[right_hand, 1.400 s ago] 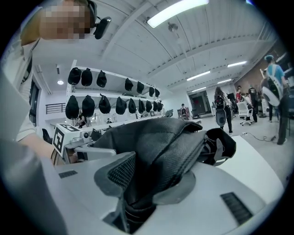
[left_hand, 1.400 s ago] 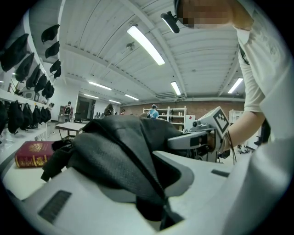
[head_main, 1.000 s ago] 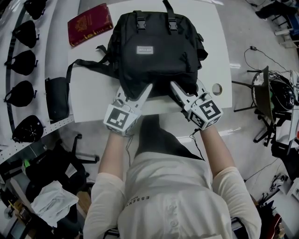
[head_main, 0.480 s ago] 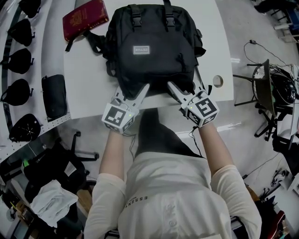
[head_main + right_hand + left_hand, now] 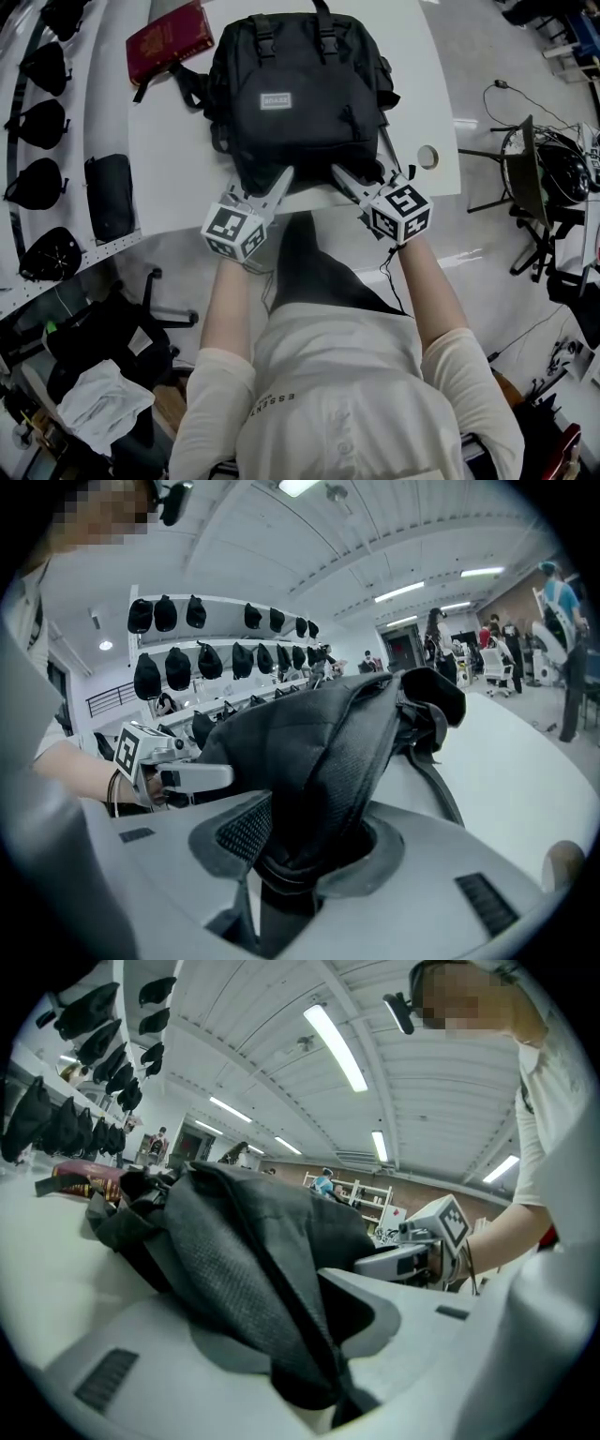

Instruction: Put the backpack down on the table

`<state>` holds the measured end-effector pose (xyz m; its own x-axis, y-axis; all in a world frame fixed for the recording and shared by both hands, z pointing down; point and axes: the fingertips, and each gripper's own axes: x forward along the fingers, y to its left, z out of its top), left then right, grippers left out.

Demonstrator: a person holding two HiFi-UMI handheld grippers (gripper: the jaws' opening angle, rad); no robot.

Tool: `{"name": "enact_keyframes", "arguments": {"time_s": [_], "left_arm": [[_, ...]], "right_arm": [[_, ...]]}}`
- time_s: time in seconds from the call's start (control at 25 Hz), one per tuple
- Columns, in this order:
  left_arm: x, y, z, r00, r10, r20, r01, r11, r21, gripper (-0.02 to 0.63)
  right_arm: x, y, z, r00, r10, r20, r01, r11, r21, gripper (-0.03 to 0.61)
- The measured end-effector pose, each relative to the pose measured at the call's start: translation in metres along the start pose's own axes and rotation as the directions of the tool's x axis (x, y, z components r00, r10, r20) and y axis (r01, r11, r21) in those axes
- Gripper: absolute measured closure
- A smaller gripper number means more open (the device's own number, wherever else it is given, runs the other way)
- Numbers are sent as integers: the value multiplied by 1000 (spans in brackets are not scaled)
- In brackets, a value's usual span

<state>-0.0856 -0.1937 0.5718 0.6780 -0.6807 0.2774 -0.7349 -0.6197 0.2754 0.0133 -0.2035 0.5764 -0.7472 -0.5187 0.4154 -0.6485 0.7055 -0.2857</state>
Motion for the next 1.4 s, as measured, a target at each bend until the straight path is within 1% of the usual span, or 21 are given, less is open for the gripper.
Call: {"name": "enact_keyframes", "arguments": {"time_s": [0.12, 0.2, 0.28, 0.36, 0.44, 0.52, 0.64, 0.76, 0.84, 0.92, 1.04, 1.2, 1.32, 1.36, 1.4], "left_arm": [[-4, 3, -6, 998, 50, -42, -52, 998, -43, 451], [-9, 7, -13, 991, 89, -96, -95, 994, -61, 406], [-14, 8, -22, 982, 106, -157, -121, 989, -85, 402], [-21, 8, -28, 974, 121, -193, -142, 985, -99, 401], [-29, 7, -30, 970, 140, -200, -163, 982, -100, 400], [-37, 5, -27, 968, 164, -191, -184, 978, -95, 400], [-48, 3, -19, 962, 202, -184, -218, 973, -70, 400], [-58, 4, -17, 946, 251, -206, -266, 963, -51, 402], [-67, 4, -15, 934, 290, -211, -305, 951, -43, 402], [-77, 2, -7, 926, 325, -191, -338, 940, -38, 402], [-89, -7, 17, 932, 340, -128, -346, 938, -20, 404], [-100, -25, 54, 950, 312, -30, -310, 949, 52, 412], [-105, -46, 80, 962, 272, 28, -273, 956, 108, 433], [-105, -54, 89, 966, 255, 41, -259, 957, 132, 443], [-106, -62, 96, 969, 240, 53, -245, 956, 161, 470]], "right_arm": [[-3, 1, -5, 999, -4, -39, 5, 1000, 30, 422], [-5, 1, -7, 998, -18, -55, 20, 999, 37, 422], [-7, -1, -8, 997, -43, -64, 46, 998, 45, 413], [-10, -2, -10, 994, -78, -78, 82, 995, 53, 400], [-14, -3, -12, 989, -113, -97, 118, 992, 51, 394], [-20, -3, -15, 982, -146, -117, 152, 987, 44, 391], [-35, -5, -15, 971, -199, -131, 205, 978, 32, 391], [-50, -6, -7, 959, -256, -120, 259, 966, 8, 391], [-60, -4, 3, 952, -290, -95, 291, 957, -5, 391], [-72, 0, 17, 946, -320, -52, 320, 947, -20, 391], [-87, 11, 44, 942, -333, 34, 334, 940, -61, 391], [-99, 32, 73, 960, -254, 119, 265, 960, -89, 401], [-109, 44, 91, 958, -226, 176, 246, 964, -101, 485], [-112, 48, 96, 958, -215, 191, 238, 965, -107, 504], [-116, 54, 101, 958, -200, 204, 226, 967, -114, 515]]}}
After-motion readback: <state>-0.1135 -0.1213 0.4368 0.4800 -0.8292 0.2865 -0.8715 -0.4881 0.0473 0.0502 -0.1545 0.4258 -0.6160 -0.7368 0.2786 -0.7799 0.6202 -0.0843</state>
